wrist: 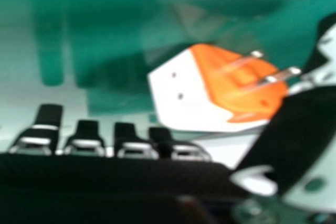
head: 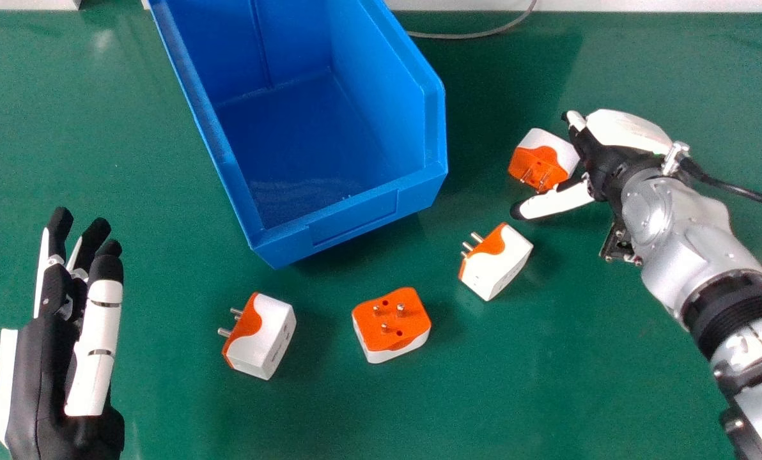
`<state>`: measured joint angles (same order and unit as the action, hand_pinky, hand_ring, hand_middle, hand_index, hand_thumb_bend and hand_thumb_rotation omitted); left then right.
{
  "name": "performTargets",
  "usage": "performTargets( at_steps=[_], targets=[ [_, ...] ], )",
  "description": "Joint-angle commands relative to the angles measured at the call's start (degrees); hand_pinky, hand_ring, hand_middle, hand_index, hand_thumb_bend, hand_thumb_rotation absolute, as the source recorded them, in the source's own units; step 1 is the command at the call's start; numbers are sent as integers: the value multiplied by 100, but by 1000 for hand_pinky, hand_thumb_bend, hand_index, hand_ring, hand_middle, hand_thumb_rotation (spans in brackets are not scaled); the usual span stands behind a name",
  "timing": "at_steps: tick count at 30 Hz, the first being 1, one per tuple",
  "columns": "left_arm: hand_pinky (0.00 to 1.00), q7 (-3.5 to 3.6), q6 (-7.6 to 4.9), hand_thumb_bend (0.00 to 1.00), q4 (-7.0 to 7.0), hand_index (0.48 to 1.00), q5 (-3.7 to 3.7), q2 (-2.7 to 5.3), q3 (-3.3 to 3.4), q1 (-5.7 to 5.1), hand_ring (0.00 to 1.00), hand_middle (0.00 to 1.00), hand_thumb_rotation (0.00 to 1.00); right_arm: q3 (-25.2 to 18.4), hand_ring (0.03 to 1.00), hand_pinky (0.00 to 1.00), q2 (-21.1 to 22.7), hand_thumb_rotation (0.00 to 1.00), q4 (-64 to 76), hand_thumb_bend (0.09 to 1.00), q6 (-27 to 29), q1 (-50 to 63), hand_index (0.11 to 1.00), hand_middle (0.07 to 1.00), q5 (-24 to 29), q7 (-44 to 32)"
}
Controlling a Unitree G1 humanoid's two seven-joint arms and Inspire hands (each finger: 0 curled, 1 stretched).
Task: Pick all objects and put in blue box
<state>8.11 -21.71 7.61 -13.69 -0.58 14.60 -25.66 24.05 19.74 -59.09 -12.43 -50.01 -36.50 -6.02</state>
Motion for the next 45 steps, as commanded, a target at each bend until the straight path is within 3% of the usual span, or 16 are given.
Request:
performTargets(
  at_steps=[1, 4, 8, 13, 18, 22, 27, 29, 36, 39, 42, 45],
  targets=[
    [968, -20, -34, 446, 38, 929, -67, 10, 49, -33, 907, 911, 670, -1, 1000, 930, -11, 469, -104, 578, -71, -381, 989, 1000, 17, -37],
    [962, 20, -30, 452, 24, 915, -134, 16, 54, -49, 901, 904, 680, 65, 1000, 928, -31, 472, -299, 575, -131, -533, 993, 1000, -32, -71],
    [956, 17, -47, 450, 24, 900, -127, 15, 48, -86, 896, 896, 686, 115, 997, 891, -24, 482, -458, 579, -128, -659, 988, 1000, -41, -81],
    [945, -56, 46, 448, 149, 893, -59, 29, 18, -157, 893, 894, 692, 173, 987, 860, -24, 491, -541, 583, -118, -737, 981, 1000, -39, -79],
    [947, -75, 108, 434, 220, 889, -76, 37, -6, -203, 894, 890, 696, 155, 981, 834, -91, 476, -642, 591, -248, -822, 978, 1000, 5, -114],
    [948, -149, 192, 436, 294, 890, 20, 51, -32, -257, 896, 891, 697, 285, 984, 844, -105, 474, -695, 592, -263, -900, 982, 1000, -90, -239],
    [951, -106, 160, 438, 283, 896, 6, 69, -64, -256, 898, 891, 705, 316, 985, 854, -131, 488, -693, 594, -270, -956, 983, 1000, -55, -271],
    [954, -66, 149, 437, 270, 899, -46, 71, -70, -253, 900, 890, 709, 287, 975, 832, -161, 494, -703, 601, -325, -985, 977, 1000, -4, -315],
    [956, -80, 187, 438, 320, 901, -14, 94, -88, -278, 902, 889, 703, 372, 976, 838, -196, 475, -720, 595, -247, -1016, 971, 1000, -20, -367],
    [960, -35, 157, 433, 294, 903, -46, 97, -86, -273, 906, 890, 705, 451, 977, 846, -215, 463, -773, 595, -218, -1052, 974, 1000, -79, -408],
    [962, -67, 273, 432, 387, 907, -30, 111, -95, -314, 909, 892, 707, 399, 982, 854, -256, 455, -795, 593, -283, -1104, 981, 1000, -17, -431],
    [961, -49, 268, 434, 416, 908, -22, 113, -96, -337, 911, 893, 711, 403, 982, 849, -285, 447, -882, 594, -279, -1182, 981, 1000, -5, -517]
  ],
)
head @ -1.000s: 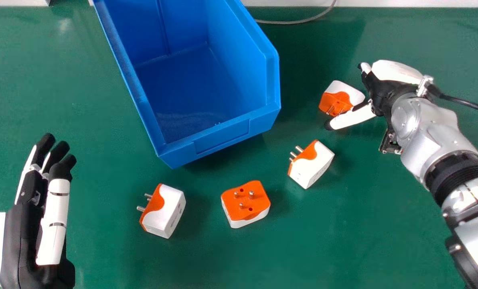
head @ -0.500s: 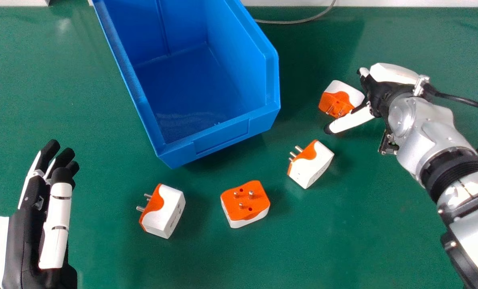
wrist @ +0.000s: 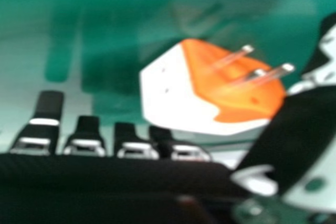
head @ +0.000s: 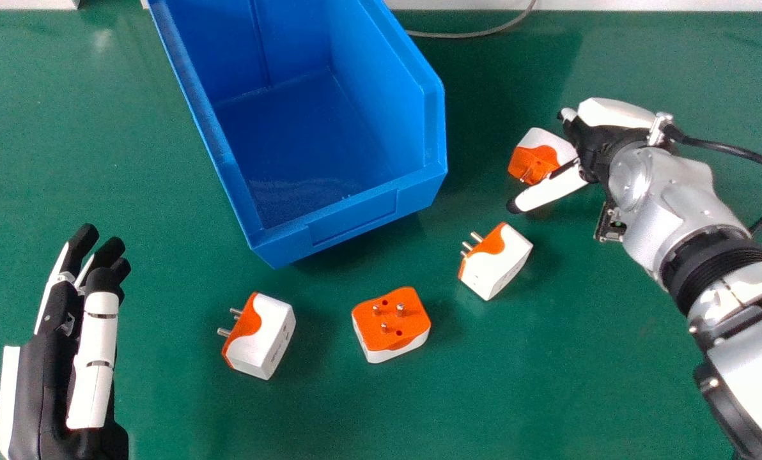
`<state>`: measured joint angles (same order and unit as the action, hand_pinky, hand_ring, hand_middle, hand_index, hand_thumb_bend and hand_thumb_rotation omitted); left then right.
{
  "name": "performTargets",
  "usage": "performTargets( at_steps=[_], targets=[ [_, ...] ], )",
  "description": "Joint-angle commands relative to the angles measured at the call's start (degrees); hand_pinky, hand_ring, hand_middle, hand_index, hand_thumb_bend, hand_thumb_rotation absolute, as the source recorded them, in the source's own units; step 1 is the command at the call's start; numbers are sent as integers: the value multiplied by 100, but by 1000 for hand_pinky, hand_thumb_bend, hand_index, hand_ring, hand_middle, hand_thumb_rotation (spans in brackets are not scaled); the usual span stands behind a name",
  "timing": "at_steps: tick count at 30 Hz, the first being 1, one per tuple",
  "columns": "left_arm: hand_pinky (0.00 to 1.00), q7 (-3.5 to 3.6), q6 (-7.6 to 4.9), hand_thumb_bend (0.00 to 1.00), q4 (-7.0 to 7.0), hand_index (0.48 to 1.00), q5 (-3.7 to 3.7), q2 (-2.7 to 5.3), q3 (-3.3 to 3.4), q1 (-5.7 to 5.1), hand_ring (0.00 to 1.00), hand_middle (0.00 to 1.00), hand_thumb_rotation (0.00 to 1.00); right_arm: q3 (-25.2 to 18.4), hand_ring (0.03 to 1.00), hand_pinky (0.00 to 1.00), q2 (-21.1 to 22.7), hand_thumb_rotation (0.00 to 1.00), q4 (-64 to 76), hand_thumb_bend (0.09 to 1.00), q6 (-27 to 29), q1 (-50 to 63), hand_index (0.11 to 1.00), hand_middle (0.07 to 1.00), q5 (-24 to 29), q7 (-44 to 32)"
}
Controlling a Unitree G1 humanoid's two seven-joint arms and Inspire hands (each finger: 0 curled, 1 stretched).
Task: Pick all objects and put in blue box
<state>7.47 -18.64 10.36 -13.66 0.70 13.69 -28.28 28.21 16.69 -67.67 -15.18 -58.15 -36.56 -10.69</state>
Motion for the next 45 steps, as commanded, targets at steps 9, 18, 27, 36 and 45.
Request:
performTargets(
  at_steps=[9, 18, 27, 36, 45],
  targets=[
    [969, 67, -85, 429, 172, 914, -78, -9, 6, -139, 911, 897, 722, -25, 981, 847, -52, 447, -147, 591, 87, -455, 981, 999, 63, 37],
    [968, 18, -67, 436, 227, 916, -18, -2, 19, -185, 909, 903, 723, 57, 941, 799, -65, 421, -254, 619, 56, -530, 938, 972, 0, -69],
    [952, 97, -134, 437, 162, 911, -76, -31, 70, -226, 903, 900, 729, 59, 815, 658, -96, 430, -279, 612, -59, -579, 855, 872, 9, -196],
    [932, 76, -99, 445, 195, 902, -54, 1, 105, -245, 898, 898, 725, 52, 839, 674, -76, 400, -318, 613, -67, -602, 866, 886, 15, -147],
    [922, 100, -9, 452, 364, 899, -127, 11, 96, -392, 898, 900, 726, 11, 715, 574, -56, 344, -197, 595, 139, -412, 822, 777, 11, 486]
  ],
)
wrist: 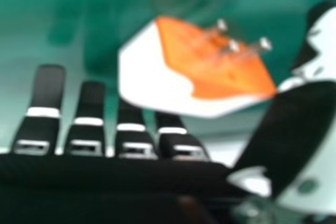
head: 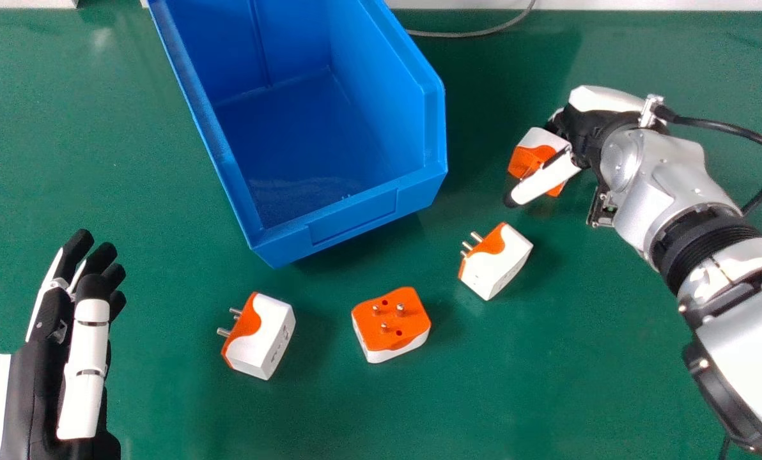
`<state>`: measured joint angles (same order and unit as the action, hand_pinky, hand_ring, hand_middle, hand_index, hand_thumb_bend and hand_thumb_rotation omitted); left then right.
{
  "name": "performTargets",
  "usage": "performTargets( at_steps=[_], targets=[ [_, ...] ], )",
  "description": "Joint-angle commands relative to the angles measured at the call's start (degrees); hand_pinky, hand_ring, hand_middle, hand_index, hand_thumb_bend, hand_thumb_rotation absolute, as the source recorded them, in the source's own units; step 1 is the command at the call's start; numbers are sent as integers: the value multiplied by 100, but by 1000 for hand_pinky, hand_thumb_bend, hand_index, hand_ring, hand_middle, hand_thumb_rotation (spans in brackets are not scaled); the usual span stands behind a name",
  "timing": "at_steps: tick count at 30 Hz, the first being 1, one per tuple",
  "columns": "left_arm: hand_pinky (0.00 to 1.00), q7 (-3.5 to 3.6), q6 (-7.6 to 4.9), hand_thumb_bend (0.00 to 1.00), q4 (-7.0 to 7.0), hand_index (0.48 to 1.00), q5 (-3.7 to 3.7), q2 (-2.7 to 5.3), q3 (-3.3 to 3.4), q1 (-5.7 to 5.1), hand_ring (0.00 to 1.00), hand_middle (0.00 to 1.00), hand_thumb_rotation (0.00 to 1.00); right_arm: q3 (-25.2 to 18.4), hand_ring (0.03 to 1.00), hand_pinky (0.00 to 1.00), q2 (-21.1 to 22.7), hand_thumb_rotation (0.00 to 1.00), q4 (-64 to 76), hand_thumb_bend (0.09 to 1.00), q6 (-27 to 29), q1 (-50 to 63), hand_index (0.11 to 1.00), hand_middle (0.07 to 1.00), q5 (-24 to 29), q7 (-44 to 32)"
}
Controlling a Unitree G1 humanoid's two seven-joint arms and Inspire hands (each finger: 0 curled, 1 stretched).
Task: Pick all objects and put in blue box
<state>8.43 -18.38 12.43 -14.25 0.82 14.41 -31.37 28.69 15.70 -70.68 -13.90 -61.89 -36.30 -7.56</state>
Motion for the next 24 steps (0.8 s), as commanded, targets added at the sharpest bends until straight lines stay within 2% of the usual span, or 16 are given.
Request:
performTargets(
  at_steps=[1, 2, 3, 4, 6, 7, 12, 13, 17, 22, 24],
  targets=[
    [923, -6, -33, 453, 167, 903, -59, 4, 27, -100, 899, 902, 727, -39, 652, 521, 31, 275, 93, 586, 10, -31, 818, 719, -10, 220],
    [923, -14, -29, 453, 178, 906, -53, 8, 28, -116, 900, 905, 729, -38, 593, 470, 24, 220, 87, 579, 11, -26, 806, 671, -5, 252],
    [923, -36, -8, 453, 205, 906, -29, 11, 27, -139, 900, 905, 729, -6, 593, 470, 23, 220, 83, 579, 21, -20, 806, 671, -33, 289],
    [923, -40, 0, 455, 226, 908, -15, 7, 25, -158, 899, 906, 731, 5, 552, 432, 15, 176, 81, 574, 17, -9, 788, 633, -43, 352],
    [921, -14, -41, 458, 223, 910, -30, 2, 29, -176, 899, 906, 734, 34, 524, 404, -4, 140, 77, 570, -2, 14, 768, 604, -68, 465],
    [921, 6, -57, 456, 218, 913, -61, 2, 29, -177, 900, 907, 738, 66, 489, 371, 0, 112, 68, 567, 26, 22, 749, 579, -94, 489],
    [916, -15, -28, 445, 235, 917, -61, 5, 41, -201, 899, 909, 740, 184, 394, 294, 70, 71, 102, 563, 283, 128, 742, 539, -188, 825],
    [915, -9, -27, 441, 230, 916, -81, 7, 43, -200, 898, 908, 739, 166, 373, 276, 80, 57, 115, 562, 330, 154, 729, 526, -163, 925],
    [912, -6, -37, 438, 225, 915, -67, -4, 47, -213, 896, 906, 736, 7, 392, 270, 84, 36, 144, 551, 460, 261, 688, 517, -20, 1357],
    [912, 14, -3, 437, 247, 916, -105, -8, 42, -220, 897, 906, 735, -137, 405, 272, 117, 18, 180, 540, 658, 337, 651, 514, 79, 1496],
    [914, 28, -16, 437, 244, 917, -126, -3, 43, -226, 898, 907, 735, -51, 418, 287, 136, 14, 184, 532, 678, 345, 645, 516, -44, 1544]
  ],
)
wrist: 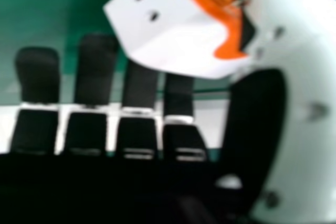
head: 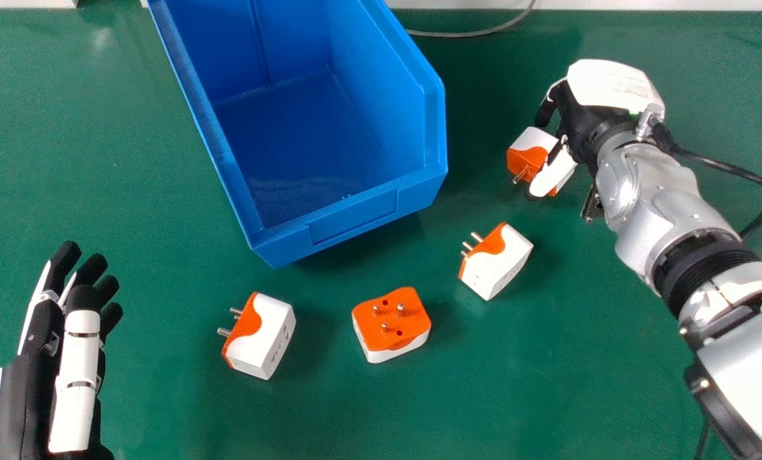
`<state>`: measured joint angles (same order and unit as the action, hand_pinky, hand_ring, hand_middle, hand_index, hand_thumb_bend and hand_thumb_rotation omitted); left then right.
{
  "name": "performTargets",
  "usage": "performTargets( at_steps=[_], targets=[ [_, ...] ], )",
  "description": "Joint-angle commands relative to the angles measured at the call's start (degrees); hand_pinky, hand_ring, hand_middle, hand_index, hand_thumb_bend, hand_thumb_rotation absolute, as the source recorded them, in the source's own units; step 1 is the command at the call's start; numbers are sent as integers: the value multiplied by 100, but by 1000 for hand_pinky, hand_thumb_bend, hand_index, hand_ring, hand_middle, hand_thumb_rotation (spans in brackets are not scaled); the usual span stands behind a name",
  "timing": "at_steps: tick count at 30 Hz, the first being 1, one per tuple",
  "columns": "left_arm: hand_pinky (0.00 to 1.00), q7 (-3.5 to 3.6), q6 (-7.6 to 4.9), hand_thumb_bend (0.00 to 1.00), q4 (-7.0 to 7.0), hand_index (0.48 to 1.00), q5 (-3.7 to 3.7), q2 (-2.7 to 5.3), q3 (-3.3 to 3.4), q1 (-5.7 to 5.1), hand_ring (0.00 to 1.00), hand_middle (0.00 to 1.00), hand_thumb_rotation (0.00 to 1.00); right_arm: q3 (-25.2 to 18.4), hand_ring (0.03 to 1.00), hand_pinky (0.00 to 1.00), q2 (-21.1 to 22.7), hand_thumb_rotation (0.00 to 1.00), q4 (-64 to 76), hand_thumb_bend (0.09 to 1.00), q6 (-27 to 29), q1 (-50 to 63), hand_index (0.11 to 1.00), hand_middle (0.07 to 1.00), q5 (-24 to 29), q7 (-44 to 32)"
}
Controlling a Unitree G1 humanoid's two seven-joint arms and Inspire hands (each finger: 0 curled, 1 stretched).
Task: Pick all objects and put in blue box
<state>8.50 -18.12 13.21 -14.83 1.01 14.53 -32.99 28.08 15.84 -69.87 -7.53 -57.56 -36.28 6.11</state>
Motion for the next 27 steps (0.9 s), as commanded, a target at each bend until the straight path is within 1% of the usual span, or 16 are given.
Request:
performTargets(
  at_steps=[1, 5, 6, 8, 10, 11, 13, 14, 15, 17, 18, 19, 20, 23, 25, 27],
  targets=[
    [914, 22, -42, 437, 169, 917, -68, -22, 32, -68, 898, 907, 735, 23, 418, 287, 113, 14, 98, 532, 19, -94, 645, 516, -78, 186],
    [912, 22, -41, 441, 177, 920, -77, -17, 35, -81, 898, 909, 730, -128, 430, 298, 80, 9, 117, 516, 42, -80, 619, 509, 36, 229],
    [911, 20, -47, 447, 178, 922, -86, -9, 35, -81, 898, 910, 729, -172, 438, 303, 81, 7, 126, 512, 85, -63, 594, 515, 72, 268],
    [906, 1, -44, 447, 187, 922, -82, 4, 33, -85, 896, 910, 725, -292, 444, 307, 69, 5, 134, 507, 137, -39, 590, 513, 177, 293],
    [901, -5, -42, 447, 183, 921, -77, 4, 34, -86, 894, 910, 720, -257, 448, 310, 84, 4, 132, 504, 204, -15, 586, 512, 120, 412],
    [897, 7, -53, 448, 180, 920, -79, 0, 32, -88, 892, 909, 717, -273, 449, 311, 84, 3, 133, 500, 225, -9, 586, 511, 132, 438],
    [894, 1, -47, 447, 212, 919, -73, 6, 21, -102, 892, 909, 715, -249, 452, 312, 100, 2, 144, 495, 271, 0, 582, 513, 104, 468],
    [894, -22, -39, 447, 235, 919, -31, 8, 16, -113, 892, 909, 715, -244, 452, 312, 105, 2, 148, 495, 281, 1, 582, 513, 97, 470],
    [893, -37, -27, 444, 250, 919, -10, 7, 14, -120, 892, 910, 715, -95, 455, 312, 123, 1, 135, 494, 247, -13, 577, 516, -65, 516],
    [893, -16, -27, 444, 228, 919, -39, -6, 25, -110, 892, 910, 715, -3, 455, 312, 102, 1, 111, 494, 140, -34, 577, 516, -182, 591],
    [889, -12, -30, 444, 214, 919, -51, -6, 30, -101, 890, 909, 717, -10, 457, 315, 94, 1, 104, 493, 135, -37, 575, 519, -171, 617],
    [889, 1, -15, 444, 215, 919, -89, -3, 29, -99, 890, 909, 717, -16, 457, 315, 99, 1, 100, 493, 156, -41, 575, 519, -149, 604],
    [890, -2, -1, 448, 223, 918, -101, 0, 28, -100, 890, 909, 717, -117, 455, 316, 89, 1, 109, 492, 178, -40, 575, 511, -28, 558],
    [893, -3, 9, 452, 223, 917, -109, -4, 28, -89, 892, 910, 717, -88, 457, 316, 119, 0, 104, 491, 242, -36, 574, 509, -48, 553],
    [894, -7, -5, 455, 214, 916, -96, -3, 33, -77, 891, 909, 716, -120, 456, 313, 116, 0, 123, 490, 230, -27, 574, 510, -33, 587],
    [894, -21, 12, 453, 232, 916, -72, -6, 32, -79, 891, 909, 716, 25, 456, 313, 133, 0, 105, 490, 199, -35, 572, 511, -196, 649]
  ],
)
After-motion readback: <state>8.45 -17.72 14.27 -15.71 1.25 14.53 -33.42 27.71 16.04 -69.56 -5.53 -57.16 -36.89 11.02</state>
